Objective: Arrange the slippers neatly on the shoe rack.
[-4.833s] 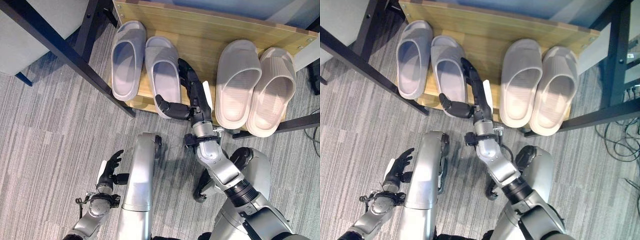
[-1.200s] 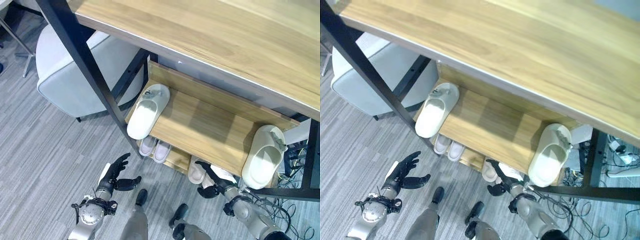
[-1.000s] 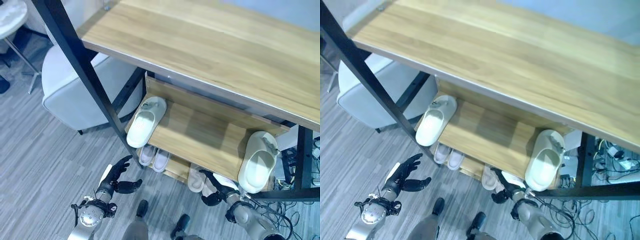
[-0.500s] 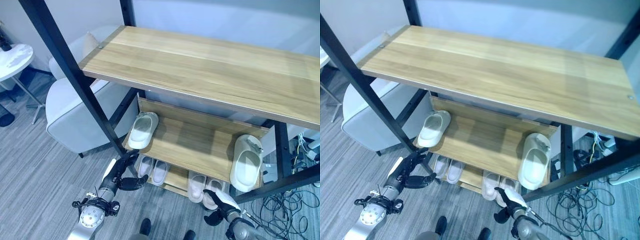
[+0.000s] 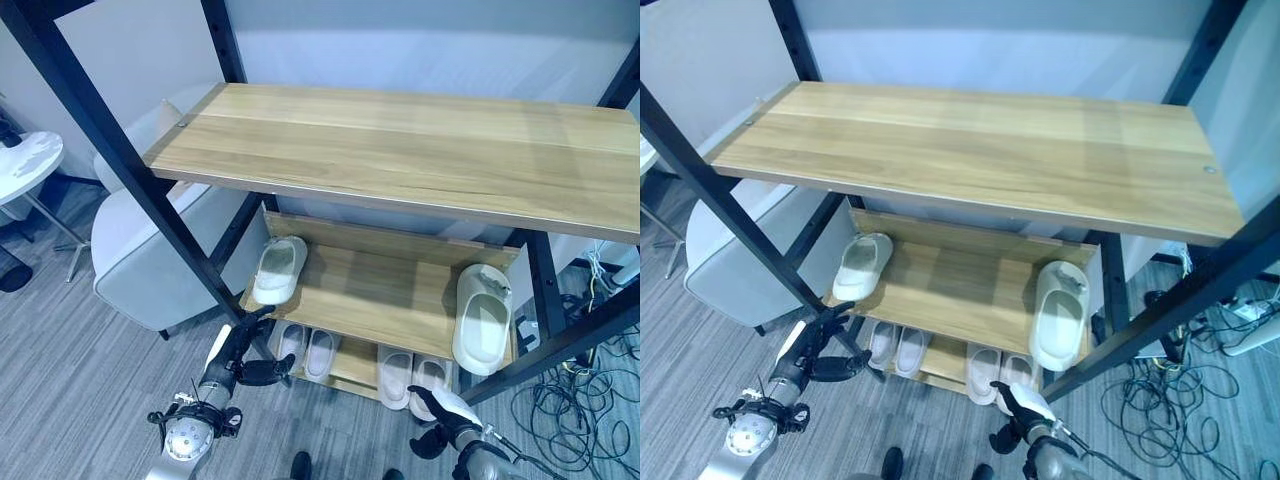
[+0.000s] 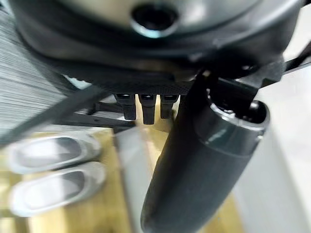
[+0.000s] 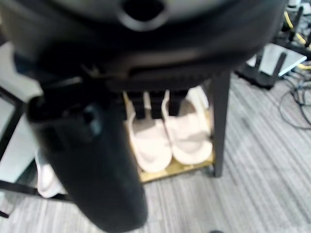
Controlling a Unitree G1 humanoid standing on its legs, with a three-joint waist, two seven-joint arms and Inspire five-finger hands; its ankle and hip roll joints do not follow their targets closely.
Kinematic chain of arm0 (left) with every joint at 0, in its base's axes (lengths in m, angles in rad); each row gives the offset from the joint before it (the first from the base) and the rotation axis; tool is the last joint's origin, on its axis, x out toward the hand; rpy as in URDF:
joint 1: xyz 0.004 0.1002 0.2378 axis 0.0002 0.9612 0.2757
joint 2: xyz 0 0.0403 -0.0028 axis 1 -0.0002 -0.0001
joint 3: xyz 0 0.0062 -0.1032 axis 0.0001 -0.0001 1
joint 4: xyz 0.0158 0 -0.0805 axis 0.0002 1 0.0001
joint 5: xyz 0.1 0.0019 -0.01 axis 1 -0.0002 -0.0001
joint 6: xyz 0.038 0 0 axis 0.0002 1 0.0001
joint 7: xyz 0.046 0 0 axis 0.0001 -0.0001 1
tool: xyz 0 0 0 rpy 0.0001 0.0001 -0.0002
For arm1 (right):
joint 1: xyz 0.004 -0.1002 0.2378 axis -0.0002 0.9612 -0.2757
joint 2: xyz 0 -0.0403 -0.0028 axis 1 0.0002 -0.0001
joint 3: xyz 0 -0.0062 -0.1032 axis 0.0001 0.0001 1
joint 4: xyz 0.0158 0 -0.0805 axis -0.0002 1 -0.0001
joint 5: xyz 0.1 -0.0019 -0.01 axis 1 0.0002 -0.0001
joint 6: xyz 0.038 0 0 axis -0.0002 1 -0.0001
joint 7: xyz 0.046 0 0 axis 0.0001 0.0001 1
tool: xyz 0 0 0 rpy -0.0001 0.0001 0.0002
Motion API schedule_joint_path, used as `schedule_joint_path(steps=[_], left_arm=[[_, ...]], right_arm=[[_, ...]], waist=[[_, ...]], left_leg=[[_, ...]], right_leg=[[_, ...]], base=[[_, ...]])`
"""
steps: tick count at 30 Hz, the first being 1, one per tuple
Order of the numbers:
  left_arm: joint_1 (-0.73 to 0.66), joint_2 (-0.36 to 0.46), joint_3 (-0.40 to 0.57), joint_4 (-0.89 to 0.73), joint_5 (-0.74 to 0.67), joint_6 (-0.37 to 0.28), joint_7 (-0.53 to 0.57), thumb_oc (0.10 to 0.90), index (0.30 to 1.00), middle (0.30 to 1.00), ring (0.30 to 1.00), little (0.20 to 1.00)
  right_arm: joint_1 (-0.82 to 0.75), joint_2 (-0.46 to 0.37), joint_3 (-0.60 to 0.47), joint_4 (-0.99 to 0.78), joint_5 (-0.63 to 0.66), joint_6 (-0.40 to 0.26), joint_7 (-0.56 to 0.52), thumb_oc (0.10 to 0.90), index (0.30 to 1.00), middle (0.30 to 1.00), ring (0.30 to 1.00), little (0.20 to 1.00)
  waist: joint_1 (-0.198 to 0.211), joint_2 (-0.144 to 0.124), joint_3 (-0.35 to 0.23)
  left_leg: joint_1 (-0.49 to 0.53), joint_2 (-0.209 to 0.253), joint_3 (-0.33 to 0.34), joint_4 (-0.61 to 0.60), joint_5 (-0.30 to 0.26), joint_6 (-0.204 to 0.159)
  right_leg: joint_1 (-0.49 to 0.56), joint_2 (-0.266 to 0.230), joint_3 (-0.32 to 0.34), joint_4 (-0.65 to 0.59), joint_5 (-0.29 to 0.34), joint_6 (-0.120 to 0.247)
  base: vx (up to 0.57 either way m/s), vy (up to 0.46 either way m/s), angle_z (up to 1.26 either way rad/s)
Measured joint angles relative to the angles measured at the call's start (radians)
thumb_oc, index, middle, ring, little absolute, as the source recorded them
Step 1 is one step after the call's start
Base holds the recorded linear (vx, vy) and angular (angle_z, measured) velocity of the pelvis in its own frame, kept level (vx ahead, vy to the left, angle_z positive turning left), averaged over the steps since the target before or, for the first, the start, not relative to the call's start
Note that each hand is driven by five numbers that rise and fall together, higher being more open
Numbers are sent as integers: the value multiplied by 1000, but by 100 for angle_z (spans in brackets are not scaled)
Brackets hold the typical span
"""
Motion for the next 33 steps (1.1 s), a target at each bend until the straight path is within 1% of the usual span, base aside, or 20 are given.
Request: schedule_joint_path(steps=[1,6,11,15,16,18,21,23,26,28,31,33], left_arm=[[11,-2,0,17,9,17,0,800,900,900,900,900],[35,-41,13,114,28,42,2,800,900,900,900,900],[65,-42,19,119,44,52,-3,800,900,900,900,900],[107,-41,61,30,24,51,-23,800,900,900,900,900],[124,-41,79,-16,16,50,-24,800,900,900,900,900],[151,-41,116,-93,-23,49,-41,800,900,900,900,900],[170,-39,158,-173,-92,48,-62,800,900,900,900,900],[174,-36,171,-225,-131,48,-73,800,900,900,900,900],[174,-35,190,-292,-173,48,-90,800,900,900,900,900],[168,-35,200,-323,-174,47,-89,800,900,900,900,900],[139,-30,200,-324,-165,40,-78,800,900,900,900,900],[104,-31,191,-322,-128,40,-55,800,900,900,900,900]], right_arm=[[0,0,0,0,0,1,7,800,900,900,900,900],[0,-2,-1,-2,-4,7,11,800,900,900,900,900],[1,-2,-17,-3,-11,14,16,800,900,900,900,900],[2,-4,-21,-6,-11,15,31,800,900,900,900,900],[5,-3,-21,-6,-11,14,32,800,900,900,900,900],[9,-4,-23,-6,-11,15,32,800,900,900,900,900],[10,-5,-24,-7,-11,15,32,800,900,900,900,900],[18,-6,-28,-7,-11,16,33,800,900,900,900,900],[23,-6,-27,-6,-11,17,43,800,900,900,900,900],[22,-6,-27,-6,-11,17,50,800,900,900,900,900],[22,-6,-27,-4,-11,17,51,800,900,900,900,900],[21,-6,-26,-4,-11,18,50,800,900,900,900,900]], waist=[[0,0,0],[2,1,0],[4,1,0],[6,2,0],[6,2,0],[9,3,1],[17,13,8],[27,19,10],[31,21,11],[31,21,11],[30,20,12],[30,19,13]], left_leg=[[3,0,0,-1,0,0],[4,0,0,-2,0,0],[4,0,-1,-3,1,2],[5,0,-1,-8,3,4],[4,0,-2,-8,4,4],[4,0,-3,-8,4,4],[4,0,-4,-8,4,4],[4,0,-4,-8,4,4],[3,0,-6,-8,4,4],[3,0,-6,-8,4,4],[3,0,-6,-8,4,4],[4,0,-5,-8,4,4]], right_leg=[[3,0,0,0,-1,1],[5,0,-1,0,-1,1],[4,0,-2,0,-1,1],[3,0,-2,0,-1,1],[3,0,-3,0,-1,2],[3,0,-4,0,-2,2],[4,0,-6,0,-2,3],[4,0,-6,0,-2,3],[4,0,-10,0,-3,4],[5,-1,-10,0,-3,4],[5,0,-10,0,-3,5],[5,-1,-10,0,-3,5]], base=[[0,0,0],[0,0,0],[0,0,0],[0,0,0],[0,0,0],[0,0,0],[0,0,0],[0,0,0],[0,0,0],[0,0,0],[0,0,0],[0,0,0]])
